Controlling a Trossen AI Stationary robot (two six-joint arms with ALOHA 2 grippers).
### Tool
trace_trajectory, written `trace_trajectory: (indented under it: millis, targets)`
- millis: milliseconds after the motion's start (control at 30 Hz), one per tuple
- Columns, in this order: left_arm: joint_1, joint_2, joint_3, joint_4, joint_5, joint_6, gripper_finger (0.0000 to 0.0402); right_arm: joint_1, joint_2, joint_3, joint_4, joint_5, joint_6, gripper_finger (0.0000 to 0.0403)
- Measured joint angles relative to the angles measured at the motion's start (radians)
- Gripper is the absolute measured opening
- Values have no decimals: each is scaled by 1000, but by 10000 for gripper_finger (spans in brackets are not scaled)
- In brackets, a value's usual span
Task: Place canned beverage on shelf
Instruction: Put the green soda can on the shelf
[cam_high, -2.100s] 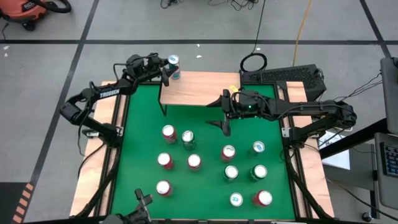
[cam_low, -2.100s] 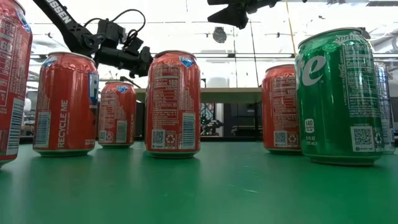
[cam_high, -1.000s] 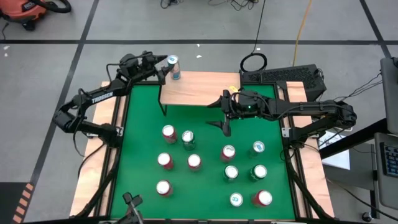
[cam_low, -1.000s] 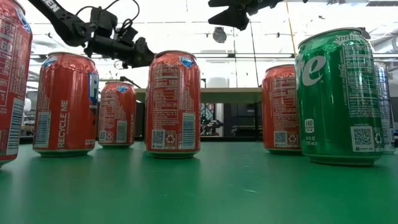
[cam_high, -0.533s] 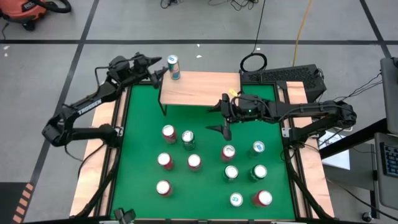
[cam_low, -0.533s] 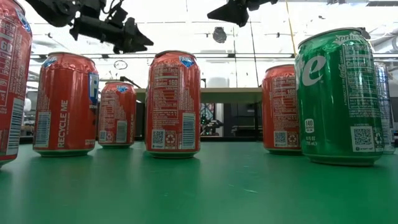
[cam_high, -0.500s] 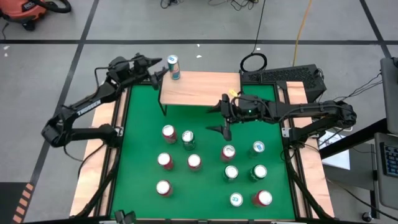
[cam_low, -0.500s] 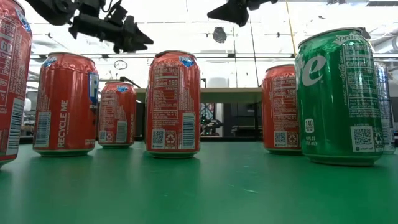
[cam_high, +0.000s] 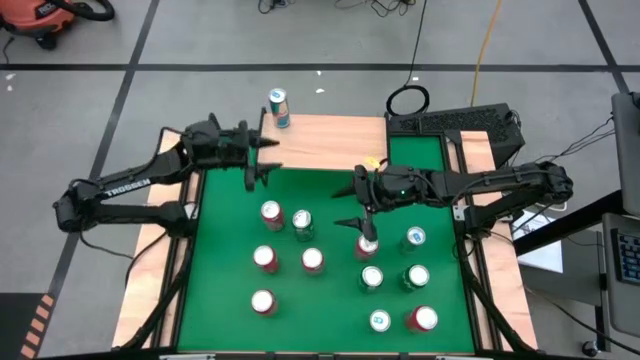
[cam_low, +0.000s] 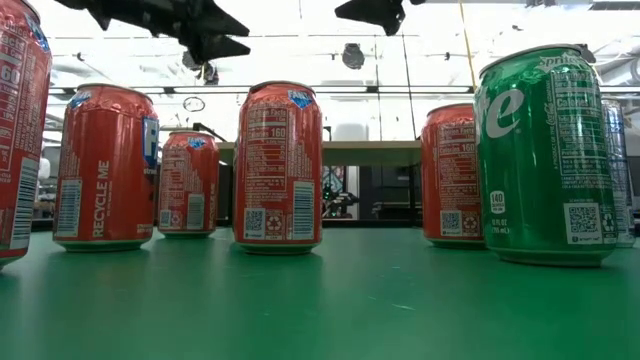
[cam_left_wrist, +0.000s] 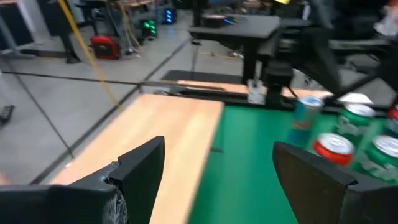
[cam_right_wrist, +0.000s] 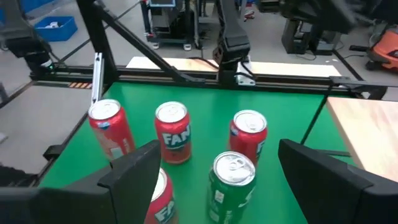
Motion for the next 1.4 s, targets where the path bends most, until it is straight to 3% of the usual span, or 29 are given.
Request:
trace_trajectory:
  millis: [167, 333, 600, 867, 1167, 1400]
  targets:
    - [-154, -3, 0, -63, -111, 0, 297, 29, 0, 0, -46, 70, 4, 318]
    - [-280, -2, 0, -128, -262, -1, 297, 33, 12, 0, -45, 73, 17, 318]
    - [-426, 13, -2, -171, -407, -31, 297, 33, 162, 0, 74, 73, 45, 318]
    - [-513, 21, -107, -118, -538, -136, 297, 30, 317, 0, 289, 71, 108, 335]
    - [-586, 20, -151, -67, -692, -219, 297, -10, 377, 0, 328, 69, 136, 385]
    - [-626, 20, -151, -67, -745, -241, 297, -44, 378, 0, 320, 50, 114, 393]
